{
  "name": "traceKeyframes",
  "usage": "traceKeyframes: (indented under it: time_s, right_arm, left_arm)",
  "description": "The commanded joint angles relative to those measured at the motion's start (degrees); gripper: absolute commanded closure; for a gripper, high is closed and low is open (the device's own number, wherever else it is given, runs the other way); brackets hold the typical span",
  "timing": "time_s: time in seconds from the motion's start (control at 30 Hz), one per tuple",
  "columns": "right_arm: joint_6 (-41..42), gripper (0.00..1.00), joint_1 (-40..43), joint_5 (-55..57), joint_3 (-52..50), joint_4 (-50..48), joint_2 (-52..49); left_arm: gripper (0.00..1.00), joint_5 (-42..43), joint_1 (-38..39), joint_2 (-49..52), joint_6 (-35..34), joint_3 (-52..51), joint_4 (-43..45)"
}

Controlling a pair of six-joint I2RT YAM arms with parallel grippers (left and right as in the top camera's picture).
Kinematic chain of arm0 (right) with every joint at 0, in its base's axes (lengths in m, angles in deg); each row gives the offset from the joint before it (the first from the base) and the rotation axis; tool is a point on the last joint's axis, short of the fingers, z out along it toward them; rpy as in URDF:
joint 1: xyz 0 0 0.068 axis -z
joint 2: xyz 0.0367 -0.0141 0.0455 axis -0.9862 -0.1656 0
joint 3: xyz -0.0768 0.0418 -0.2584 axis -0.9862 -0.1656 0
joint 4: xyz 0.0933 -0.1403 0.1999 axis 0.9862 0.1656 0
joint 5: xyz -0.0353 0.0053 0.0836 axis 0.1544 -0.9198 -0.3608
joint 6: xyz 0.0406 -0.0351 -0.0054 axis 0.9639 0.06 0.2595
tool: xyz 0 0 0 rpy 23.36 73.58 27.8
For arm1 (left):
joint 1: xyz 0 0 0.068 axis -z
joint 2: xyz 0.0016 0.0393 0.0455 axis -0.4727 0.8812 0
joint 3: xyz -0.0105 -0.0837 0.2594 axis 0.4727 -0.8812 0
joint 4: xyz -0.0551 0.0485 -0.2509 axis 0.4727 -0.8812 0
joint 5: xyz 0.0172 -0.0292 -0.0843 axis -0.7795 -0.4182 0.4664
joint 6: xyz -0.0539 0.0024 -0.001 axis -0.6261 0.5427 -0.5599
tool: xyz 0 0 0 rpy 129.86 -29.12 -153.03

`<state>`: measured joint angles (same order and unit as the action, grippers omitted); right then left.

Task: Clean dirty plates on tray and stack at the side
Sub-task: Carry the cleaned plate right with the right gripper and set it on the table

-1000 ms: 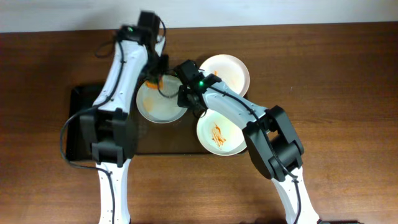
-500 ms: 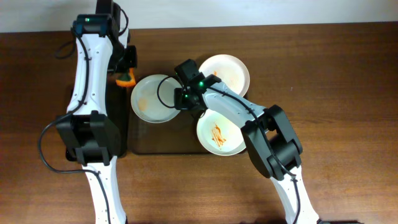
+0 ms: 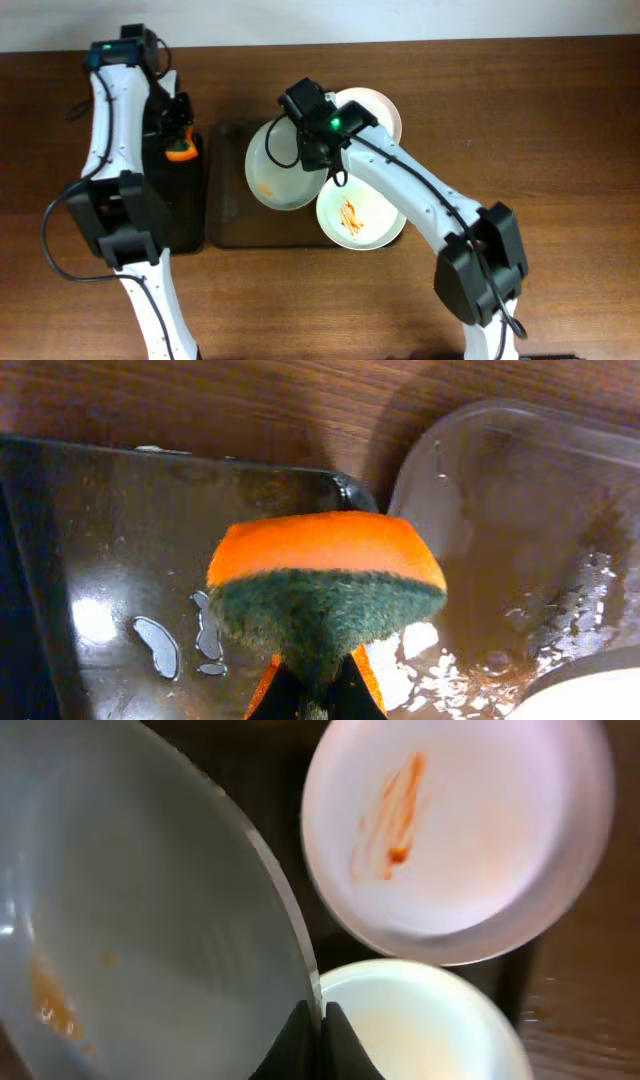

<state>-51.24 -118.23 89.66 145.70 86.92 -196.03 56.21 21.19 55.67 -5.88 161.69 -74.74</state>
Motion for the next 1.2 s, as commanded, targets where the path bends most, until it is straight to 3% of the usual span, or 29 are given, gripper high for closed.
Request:
traceKeyframes:
  time_s: [0.0, 0.17, 0.37, 0.43, 0.6, 0.7, 0.83, 0.9, 1.0, 1.17]
  right_arm:
    - [-0.76, 0.96, -5.53, 19.82, 1.03, 0.11, 2.08]
    - [-0.76, 0.96, -16.85, 53.46, 1.01, -0.09, 2.05]
    - [-0.79, 0.96, -22.08, 60.78, 1.01, 0.09, 2.08]
    - [-0.76, 0.96, -21.84, 54.71, 1.03, 1.07, 2.29]
    - [-0.55, 0.96, -14.88, 21.03, 1.03, 4.66, 6.05]
    - [-2.19, 0.96, -2.27, -2.54, 1.03, 5.07, 12.94]
    - [-5.57, 0.96, 14.23, -23.34, 1.01, 8.83, 16.22]
    - [-6.82, 0.96, 23.45, -27.65, 1.01, 13.75, 16.33]
    - [-10.54, 0.96, 35.8, -27.63, 0.0, 17.97, 16.33]
    - [-12.76, 0.96, 48.09, -26.77, -7.3, 14.14, 16.31]
  left_arm:
    - [1.0, 3.78, -1.14, 0.09, -0.59, -0.17, -0.57]
    - [1.0, 4.02, -1.18, 0.07, -0.59, -0.17, -1.38]
    - [1.0, 4.2, -1.49, 0.07, -0.57, -0.17, -1.77]
    - [1.0, 4.2, -1.68, 0.07, -0.57, -0.17, -1.79]
    - [1.0, 4.17, -1.79, 0.07, -0.17, -0.17, -1.97]
    - [1.0, 4.04, -1.88, -0.79, 0.59, -0.15, -2.93]
    - [1.0, -2.27, -1.88, -6.01, -1.68, -0.15, -4.04]
    - [1.0, -7.87, -1.95, -10.64, -6.71, -0.15, -5.44]
    - [1.0, -9.66, -2.14, -15.74, -8.48, -0.17, -6.49]
    - [1.0, -9.84, -1.97, -17.03, -10.64, -0.17, -7.78]
